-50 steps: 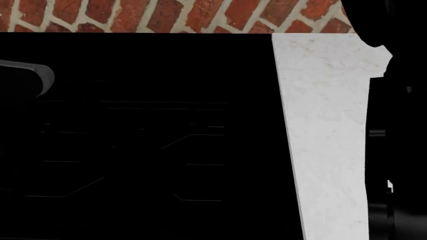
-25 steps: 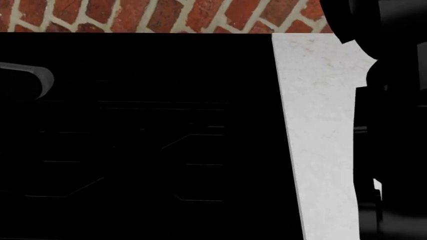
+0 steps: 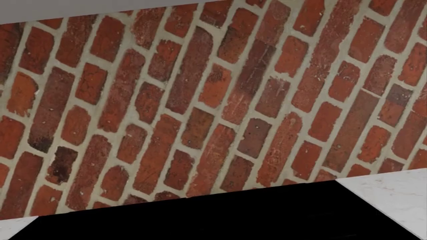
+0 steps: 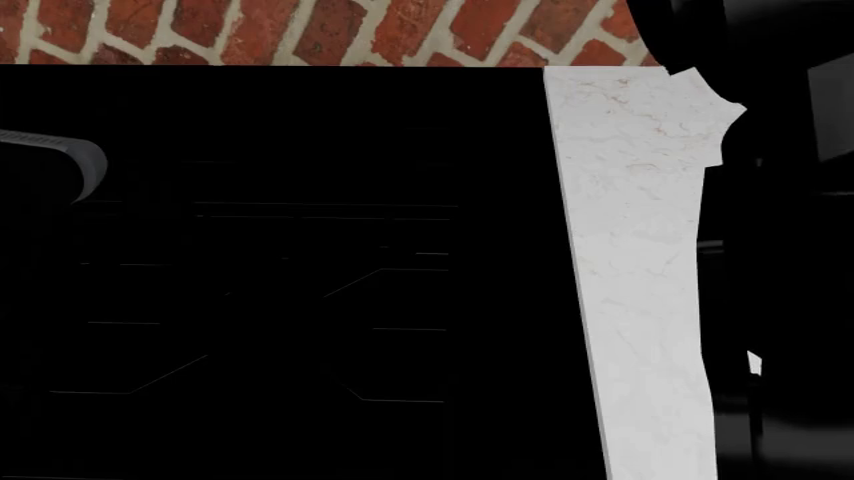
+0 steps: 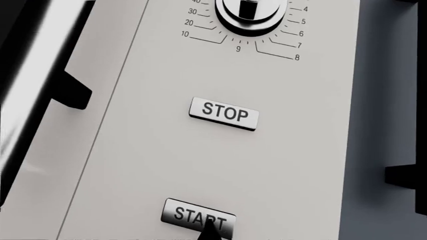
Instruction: Press the start button on the microwave
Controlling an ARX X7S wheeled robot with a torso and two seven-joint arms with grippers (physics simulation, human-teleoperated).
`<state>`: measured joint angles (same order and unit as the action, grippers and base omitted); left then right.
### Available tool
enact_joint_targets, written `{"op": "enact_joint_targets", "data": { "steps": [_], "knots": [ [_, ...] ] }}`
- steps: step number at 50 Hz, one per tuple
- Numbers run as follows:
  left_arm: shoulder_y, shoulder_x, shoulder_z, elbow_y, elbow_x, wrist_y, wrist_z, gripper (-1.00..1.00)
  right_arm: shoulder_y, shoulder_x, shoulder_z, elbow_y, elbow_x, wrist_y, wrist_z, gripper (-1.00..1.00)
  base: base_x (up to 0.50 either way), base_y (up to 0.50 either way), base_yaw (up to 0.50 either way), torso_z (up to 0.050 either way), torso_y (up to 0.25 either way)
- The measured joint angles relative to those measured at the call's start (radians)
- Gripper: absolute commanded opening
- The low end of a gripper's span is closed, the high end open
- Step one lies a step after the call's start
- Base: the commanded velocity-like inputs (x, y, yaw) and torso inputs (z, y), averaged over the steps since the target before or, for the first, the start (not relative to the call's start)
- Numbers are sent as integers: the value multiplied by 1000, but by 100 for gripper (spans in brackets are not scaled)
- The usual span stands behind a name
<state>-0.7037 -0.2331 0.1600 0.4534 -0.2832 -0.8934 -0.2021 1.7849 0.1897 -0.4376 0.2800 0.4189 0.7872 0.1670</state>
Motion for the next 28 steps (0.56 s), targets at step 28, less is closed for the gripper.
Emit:
{"op": "enact_joint_targets", "data": {
  "steps": [28],
  "knots": [
    [10,-9,2,-5,-13,10,-8,100,50,-48,0,167,-46,-133,-33,-100,6,1,3,1,0]
  ]
}}
